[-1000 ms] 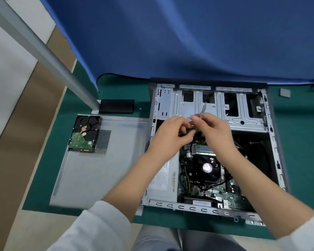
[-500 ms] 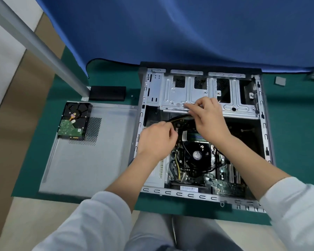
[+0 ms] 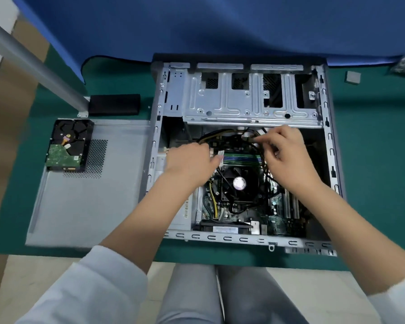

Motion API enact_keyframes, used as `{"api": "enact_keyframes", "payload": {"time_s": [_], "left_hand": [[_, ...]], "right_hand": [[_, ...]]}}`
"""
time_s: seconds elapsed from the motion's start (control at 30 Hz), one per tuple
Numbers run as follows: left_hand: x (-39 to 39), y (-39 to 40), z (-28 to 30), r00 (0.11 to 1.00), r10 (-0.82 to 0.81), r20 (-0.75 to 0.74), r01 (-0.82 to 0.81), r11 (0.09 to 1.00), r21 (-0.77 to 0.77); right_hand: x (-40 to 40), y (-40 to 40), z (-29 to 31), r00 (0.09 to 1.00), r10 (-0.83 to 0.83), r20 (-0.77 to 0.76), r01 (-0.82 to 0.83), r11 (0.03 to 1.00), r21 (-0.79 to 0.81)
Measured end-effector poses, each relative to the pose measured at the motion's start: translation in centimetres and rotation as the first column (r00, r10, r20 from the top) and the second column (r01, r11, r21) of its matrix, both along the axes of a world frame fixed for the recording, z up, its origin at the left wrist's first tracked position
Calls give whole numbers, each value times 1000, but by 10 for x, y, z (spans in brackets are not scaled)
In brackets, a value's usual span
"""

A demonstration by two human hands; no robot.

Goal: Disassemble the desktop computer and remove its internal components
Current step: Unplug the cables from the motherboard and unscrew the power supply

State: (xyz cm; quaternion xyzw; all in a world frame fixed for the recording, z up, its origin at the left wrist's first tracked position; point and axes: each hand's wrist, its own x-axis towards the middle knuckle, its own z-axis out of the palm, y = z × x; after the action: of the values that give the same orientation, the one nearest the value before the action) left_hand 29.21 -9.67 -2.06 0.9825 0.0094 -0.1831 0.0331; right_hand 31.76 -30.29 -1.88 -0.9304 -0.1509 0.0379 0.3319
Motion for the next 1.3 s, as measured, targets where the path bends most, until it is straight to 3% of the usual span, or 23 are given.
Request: {"api": "enact_keyframes", "payload": {"time_s": [0.1, 0.23, 0.37, 0.53, 0.63, 0.7, 0.77, 0.83, 0.93, 0.97, 1.03, 1.13, 1.2, 1.3], "left_hand": [[12, -19, -5, 999, 4, -40, -4, 1000, 3], [16, -19, -10, 998, -9, 68, 10, 1000, -8], [5, -19, -14, 974, -2, 228, 15, 999, -52], [3, -17, -11, 946, 50, 322, -4, 990, -143], [4, -15, -4, 933, 242, 265, -131, 917, -376], [5, -14, -1, 930, 307, 204, -182, 864, -470], [2, -15, 2, 934, 313, 171, -196, 852, -486], [-2, -13, 5, 918, 365, 154, -224, 799, -559], [-3, -11, 7, 879, 458, 132, -263, 697, -667], [-2, -11, 5, 877, 455, 156, -266, 729, -631], [-1, -11, 0, 889, 395, 232, -246, 839, -486], [0, -14, -8, 927, 230, 297, -157, 956, -250], [1, -13, -12, 936, 180, 302, -138, 978, -156], [2, -13, -14, 928, 173, 329, -140, 983, -121]], "right_hand": [[-7, -12, -16, 985, -154, -81, 143, 981, -130], [-13, -17, -29, 954, -244, -174, 233, 969, -83], [-5, -19, -33, 930, -331, -159, 325, 943, -65], [-11, -22, -27, 935, -349, -57, 347, 937, -43], [-17, -24, -21, 964, -261, 52, 263, 964, -35], [-18, -19, -18, 991, -99, 89, 108, 989, -104], [-21, -12, -19, 996, 78, 39, -63, 956, -288], [-27, -8, -24, 980, 188, -70, -198, 851, -487], [-32, -9, -25, 978, 158, -134, -202, 866, -458], [-32, -11, -25, 986, 130, -108, -166, 863, -478], [-35, -13, -25, 991, 109, -72, -130, 758, -640], [-40, -11, -25, 966, 8, -258, -214, 584, -783], [-34, -12, -29, 897, -92, -432, -303, 583, -754], [-23, -13, -36, 834, -183, -521, -250, 716, -652]]}}
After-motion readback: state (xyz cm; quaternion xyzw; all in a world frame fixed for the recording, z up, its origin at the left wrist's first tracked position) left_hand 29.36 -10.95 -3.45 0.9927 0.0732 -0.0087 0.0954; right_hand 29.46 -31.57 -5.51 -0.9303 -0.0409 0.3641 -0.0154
